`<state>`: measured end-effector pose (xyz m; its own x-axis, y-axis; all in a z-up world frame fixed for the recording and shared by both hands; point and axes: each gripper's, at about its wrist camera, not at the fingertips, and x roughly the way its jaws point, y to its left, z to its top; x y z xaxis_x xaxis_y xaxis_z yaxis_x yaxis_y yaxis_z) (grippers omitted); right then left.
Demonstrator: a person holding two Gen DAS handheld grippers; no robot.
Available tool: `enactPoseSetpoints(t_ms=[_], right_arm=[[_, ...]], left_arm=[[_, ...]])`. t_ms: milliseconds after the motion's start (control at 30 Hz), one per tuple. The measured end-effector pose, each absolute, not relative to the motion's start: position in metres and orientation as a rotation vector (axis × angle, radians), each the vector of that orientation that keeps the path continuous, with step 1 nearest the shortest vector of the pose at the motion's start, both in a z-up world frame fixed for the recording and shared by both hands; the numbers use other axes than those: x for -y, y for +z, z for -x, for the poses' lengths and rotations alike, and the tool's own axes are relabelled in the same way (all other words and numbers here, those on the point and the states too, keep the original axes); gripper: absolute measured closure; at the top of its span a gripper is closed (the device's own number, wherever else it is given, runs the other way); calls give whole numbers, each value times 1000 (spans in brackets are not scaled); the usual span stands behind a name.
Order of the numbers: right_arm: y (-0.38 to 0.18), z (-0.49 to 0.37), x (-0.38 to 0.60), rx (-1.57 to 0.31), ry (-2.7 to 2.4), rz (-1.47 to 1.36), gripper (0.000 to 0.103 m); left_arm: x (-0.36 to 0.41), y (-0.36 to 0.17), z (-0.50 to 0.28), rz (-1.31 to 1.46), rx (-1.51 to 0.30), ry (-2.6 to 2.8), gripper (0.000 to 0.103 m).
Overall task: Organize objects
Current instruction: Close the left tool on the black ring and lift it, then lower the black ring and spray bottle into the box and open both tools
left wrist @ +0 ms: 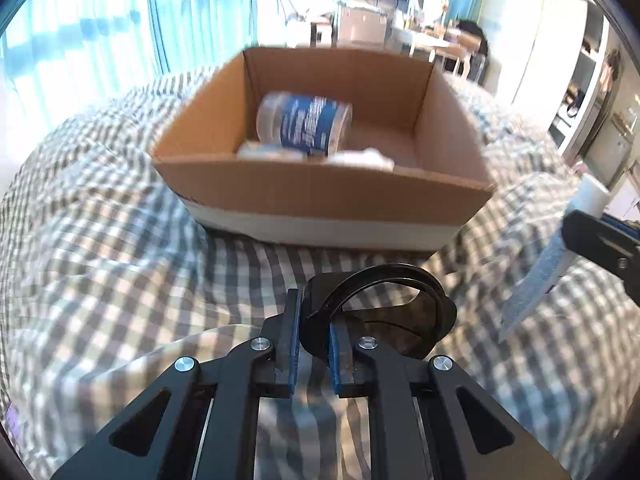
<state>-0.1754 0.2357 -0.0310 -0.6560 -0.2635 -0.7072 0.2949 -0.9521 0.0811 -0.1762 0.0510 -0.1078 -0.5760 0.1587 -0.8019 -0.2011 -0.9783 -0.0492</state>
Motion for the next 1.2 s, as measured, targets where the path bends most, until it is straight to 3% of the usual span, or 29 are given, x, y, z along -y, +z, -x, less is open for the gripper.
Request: enactPoseSetpoints(t_ms=[233,533,867,1200], right_arm=[[11,168,-225,-59,-2601,-981,81],[54,219,-212,-60,-2627,-910,81],[6,315,-193,-190,-2619,-1204,81],[-28,356,-177,-240,-2576,-1264,81]], left_arm=[[-36,-49,166,1143,-57,2711,91],[-23,8,221,998,-109,2825,91],[-31,-23,294,1060,-167,2798,91],[-35,-66,328,1105,-176,2724,91]])
